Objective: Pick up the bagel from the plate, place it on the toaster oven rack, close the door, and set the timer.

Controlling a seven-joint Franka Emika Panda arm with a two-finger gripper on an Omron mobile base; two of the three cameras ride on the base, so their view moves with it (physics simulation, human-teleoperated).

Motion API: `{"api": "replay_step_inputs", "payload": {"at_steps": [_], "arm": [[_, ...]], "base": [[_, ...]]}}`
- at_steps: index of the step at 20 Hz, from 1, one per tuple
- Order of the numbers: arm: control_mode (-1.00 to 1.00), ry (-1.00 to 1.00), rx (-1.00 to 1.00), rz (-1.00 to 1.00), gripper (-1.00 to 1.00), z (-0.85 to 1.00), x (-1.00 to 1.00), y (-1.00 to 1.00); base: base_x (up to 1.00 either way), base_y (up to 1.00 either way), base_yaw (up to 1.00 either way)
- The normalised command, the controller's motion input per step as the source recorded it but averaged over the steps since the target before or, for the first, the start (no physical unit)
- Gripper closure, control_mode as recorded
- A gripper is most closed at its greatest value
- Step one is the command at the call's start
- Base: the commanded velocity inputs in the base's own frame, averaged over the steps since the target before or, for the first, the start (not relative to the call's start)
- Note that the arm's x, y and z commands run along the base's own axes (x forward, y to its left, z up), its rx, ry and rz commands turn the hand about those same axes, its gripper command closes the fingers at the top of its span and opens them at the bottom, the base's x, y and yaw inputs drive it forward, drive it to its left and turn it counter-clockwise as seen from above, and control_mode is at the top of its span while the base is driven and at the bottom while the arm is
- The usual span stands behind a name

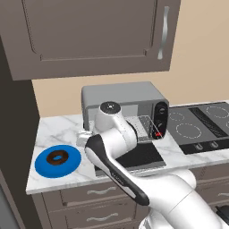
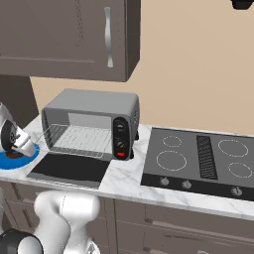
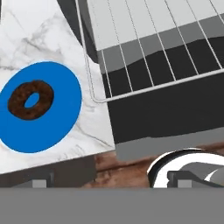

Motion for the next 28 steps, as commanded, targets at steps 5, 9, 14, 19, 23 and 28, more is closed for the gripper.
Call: {"api": "replay_step_inputs", "payload": {"at_steps": [5, 9, 14, 19, 23, 28], "arm": [[-1.00, 0.00, 0.18, -0.21, -1.00, 0.00, 0.00, 0.04], [-1.00, 0.00, 0.04, -0.15, -1.00, -0.03, 0.02, 0.30], [-1.00, 0.05, 0.00, -0.03, -1.00, -0.03, 0.17, 0.47], [-1.00, 0.13, 0.00, 0.00, -1.00, -0.15, 0.31, 0.48], [-1.00, 0.09, 0.00, 0.00, -1.00, -0.23, 0.31, 0.37], [-1.00, 0.00, 0.00, -0.04, -1.00, -0.26, 0.12, 0.25]], "base": [[0.00, 0.00, 0.00], [0.00, 0.00, 0.00], [0.00, 0.00, 0.00], [0.00, 0.00, 0.00], [0.00, 0.00, 0.00], [0.00, 0.00, 0.00]]}}
